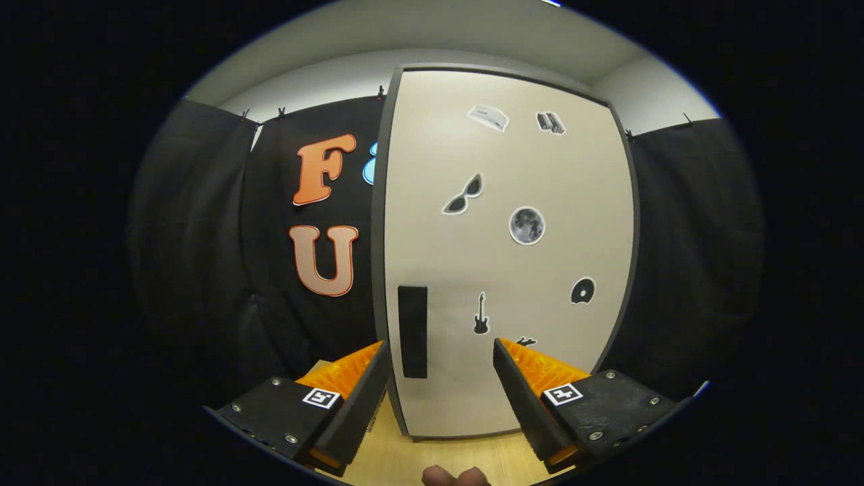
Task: Open the shoe cabinet door, grab the shoes and put them into the shoe cabinet, then close the shoe cabinet door.
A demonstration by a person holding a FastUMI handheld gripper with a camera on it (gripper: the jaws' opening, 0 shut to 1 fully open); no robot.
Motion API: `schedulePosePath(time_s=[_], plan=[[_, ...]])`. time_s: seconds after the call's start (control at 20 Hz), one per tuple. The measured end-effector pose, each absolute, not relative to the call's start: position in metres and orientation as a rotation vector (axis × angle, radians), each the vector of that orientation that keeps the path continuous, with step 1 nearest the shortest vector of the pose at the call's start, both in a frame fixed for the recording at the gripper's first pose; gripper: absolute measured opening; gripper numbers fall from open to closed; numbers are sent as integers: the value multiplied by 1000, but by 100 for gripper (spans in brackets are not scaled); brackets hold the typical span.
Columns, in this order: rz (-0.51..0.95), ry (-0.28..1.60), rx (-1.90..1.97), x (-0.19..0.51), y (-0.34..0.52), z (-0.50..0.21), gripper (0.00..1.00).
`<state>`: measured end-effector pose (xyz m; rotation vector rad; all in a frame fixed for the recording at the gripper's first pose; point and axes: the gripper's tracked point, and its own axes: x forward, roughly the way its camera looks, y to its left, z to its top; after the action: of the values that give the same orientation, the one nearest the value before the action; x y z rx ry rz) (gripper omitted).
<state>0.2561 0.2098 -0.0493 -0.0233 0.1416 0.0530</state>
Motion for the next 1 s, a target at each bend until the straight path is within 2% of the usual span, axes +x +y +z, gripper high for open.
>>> schedulePosePath(time_s=[0.4,1.0], plan=[[118,115,36,136,157,-23,95],[55,39,104,21,-16,6,94]])
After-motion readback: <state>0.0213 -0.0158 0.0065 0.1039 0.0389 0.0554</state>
